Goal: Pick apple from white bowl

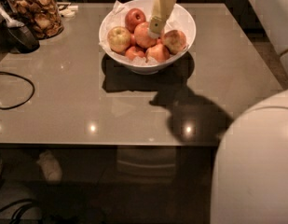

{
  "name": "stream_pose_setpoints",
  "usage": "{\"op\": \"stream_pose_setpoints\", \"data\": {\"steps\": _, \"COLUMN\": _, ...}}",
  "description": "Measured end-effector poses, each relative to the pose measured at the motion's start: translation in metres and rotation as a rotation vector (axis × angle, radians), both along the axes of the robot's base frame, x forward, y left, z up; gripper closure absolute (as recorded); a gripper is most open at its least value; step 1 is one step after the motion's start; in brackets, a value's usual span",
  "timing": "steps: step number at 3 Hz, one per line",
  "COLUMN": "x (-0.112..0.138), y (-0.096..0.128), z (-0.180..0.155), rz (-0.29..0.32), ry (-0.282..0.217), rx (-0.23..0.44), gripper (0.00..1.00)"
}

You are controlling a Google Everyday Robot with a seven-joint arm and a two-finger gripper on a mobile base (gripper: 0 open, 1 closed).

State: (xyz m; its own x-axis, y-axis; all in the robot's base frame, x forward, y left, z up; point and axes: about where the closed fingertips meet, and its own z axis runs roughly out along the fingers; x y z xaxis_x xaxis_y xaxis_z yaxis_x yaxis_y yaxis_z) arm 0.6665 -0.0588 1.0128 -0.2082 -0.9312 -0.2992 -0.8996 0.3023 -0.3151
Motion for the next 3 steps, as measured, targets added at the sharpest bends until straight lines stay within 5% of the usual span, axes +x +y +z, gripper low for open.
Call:
{"op": "stream_pose_setpoints", "data": {"steps": 1, "x": 0.011, "y": 0.001, "z": -0.001, "rz": 0.000, "ry": 0.003, "rx": -0.010, "gripper": 0.18}}
{"op": "stream_pose_setpoints", "data": {"steps": 2, "x": 0.019, "y": 0.002, "z": -0.005, "rz": 0.005, "ry": 0.009, "rx": -0.015, "gripper": 0.07}}
{"op": "stream_pose_setpoints", "data": {"steps": 3, "x": 0.026, "y": 0.003, "z": -0.008, "rz": 0.010, "ry": 0.011, "rx": -0.021, "gripper": 0.08}}
